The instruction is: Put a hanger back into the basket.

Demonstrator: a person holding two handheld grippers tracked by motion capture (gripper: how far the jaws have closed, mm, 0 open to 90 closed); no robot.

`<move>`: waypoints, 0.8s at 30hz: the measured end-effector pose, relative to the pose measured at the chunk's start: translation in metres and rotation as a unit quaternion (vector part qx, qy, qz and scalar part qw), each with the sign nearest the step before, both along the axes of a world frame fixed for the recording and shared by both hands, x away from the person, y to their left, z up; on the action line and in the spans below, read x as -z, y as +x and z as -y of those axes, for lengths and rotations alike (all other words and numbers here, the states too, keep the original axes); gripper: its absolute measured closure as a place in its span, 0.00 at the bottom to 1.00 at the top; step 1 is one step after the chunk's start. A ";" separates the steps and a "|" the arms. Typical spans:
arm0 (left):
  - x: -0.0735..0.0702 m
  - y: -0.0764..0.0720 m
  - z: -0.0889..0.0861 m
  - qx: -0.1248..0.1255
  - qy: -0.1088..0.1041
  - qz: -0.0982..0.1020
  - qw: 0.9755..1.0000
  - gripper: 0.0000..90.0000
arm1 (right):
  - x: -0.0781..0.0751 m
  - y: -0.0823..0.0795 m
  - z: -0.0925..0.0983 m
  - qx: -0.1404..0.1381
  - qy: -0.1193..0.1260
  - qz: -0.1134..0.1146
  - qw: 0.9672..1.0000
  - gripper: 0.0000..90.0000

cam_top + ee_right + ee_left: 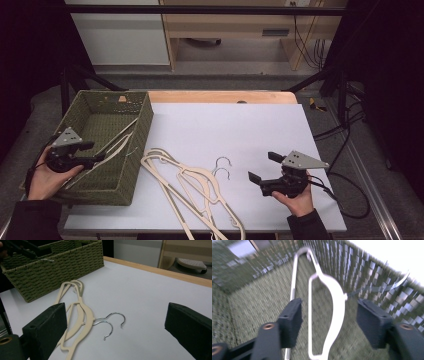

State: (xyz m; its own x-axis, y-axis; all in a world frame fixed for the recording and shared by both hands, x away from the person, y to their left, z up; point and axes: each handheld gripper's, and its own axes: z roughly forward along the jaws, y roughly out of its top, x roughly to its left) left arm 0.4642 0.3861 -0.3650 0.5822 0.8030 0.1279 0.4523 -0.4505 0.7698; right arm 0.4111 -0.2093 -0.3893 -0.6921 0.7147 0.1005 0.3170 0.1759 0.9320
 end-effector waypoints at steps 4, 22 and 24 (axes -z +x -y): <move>-0.010 -0.011 0.000 -0.012 -0.076 0.044 0.996 0.23 | -0.001 0.001 -0.004 -0.002 -0.002 -0.001 1.000 0.05; -0.024 -0.050 0.070 0.023 -0.164 0.119 0.979 0.03 | -0.003 0.004 -0.023 -0.027 0.002 -0.013 1.000 0.06; -0.019 -0.054 0.083 0.033 -0.175 0.123 0.976 0.04 | -0.002 0.004 -0.026 -0.030 0.001 -0.016 0.999 0.07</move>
